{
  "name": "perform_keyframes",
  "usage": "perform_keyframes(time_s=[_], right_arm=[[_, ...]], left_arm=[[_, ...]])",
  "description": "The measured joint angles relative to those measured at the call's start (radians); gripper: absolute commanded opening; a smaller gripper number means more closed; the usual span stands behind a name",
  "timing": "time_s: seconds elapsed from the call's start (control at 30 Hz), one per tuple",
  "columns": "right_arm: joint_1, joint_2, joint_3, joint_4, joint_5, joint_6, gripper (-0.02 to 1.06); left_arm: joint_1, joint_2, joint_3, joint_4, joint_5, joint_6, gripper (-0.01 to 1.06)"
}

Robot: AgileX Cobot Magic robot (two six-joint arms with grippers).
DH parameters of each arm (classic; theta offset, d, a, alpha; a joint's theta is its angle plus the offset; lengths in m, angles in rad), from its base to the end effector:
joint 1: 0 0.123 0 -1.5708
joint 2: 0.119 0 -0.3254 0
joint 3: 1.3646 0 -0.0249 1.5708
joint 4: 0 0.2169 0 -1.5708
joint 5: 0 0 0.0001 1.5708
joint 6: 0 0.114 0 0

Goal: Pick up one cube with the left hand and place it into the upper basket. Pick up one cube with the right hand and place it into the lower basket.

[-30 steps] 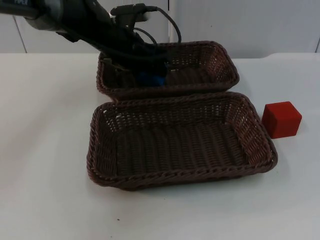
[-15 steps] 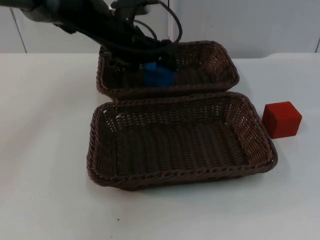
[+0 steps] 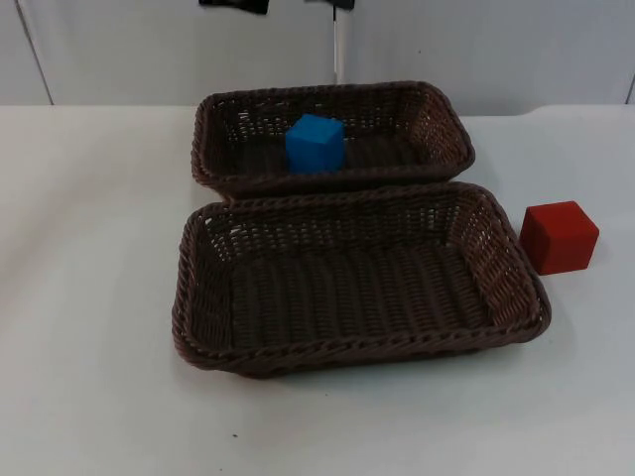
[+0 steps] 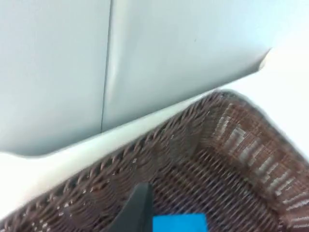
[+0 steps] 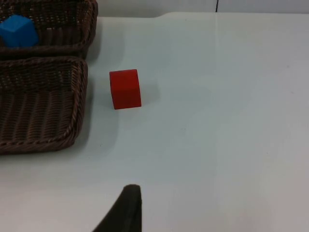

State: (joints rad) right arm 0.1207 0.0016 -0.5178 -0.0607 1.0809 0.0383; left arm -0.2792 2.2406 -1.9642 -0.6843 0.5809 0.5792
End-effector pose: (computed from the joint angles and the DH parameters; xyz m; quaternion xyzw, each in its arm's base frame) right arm -0.0563 -0.0130 0.2534 -0.0335 0.8532 0.0111 0.5204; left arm 0.5015 -0.1850 0.2704 0.1914 0.8665 -0.2209 0.4047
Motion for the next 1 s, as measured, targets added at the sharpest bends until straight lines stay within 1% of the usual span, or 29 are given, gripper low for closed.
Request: perform_keyframes(time_s=[0.37,0.43,0.57,0.63,0.77,0.9,0.93,1.0], right_arm=[[0.000,0.000,0.000,0.000,0.000,0.000,1.05],[0.000,0.000,0.000,0.000,0.000,0.000,1.05],[0.000,0.000,0.000,0.000,0.000,0.000,1.05],[0.000,0.000,0.000,0.000,0.000,0.000,1.05],[0.000,0.000,0.000,0.000,0.000,0.000,1.05],[0.000,0.000,0.000,0.000,0.000,0.000,1.05],[0.000,0.000,0.000,0.000,0.000,0.000,1.05],[0.000,0.000,0.000,0.000,0.000,0.000,1.05]], left_arm=[[0.000,-0.178,0.000,0.014,0.091,-0.008,0.95],[0.000,-0.186,0.000,0.014,0.093,-0.011,0.95],[0.000,-0.233,0.000,0.016,0.138,-0.019,0.95],[0.000,-0.236,0.000,0.018,0.147,-0.021,0.95],[0.000,-0.252,0.002,0.069,0.168,-0.056,0.95],[0.000,-0.271,0.021,0.172,0.197,-0.129,0.95],[0.000,-0.271,0.021,0.172,0.197,-0.129,0.95],[0.000,-0.303,0.080,0.208,0.192,-0.156,0.95]])
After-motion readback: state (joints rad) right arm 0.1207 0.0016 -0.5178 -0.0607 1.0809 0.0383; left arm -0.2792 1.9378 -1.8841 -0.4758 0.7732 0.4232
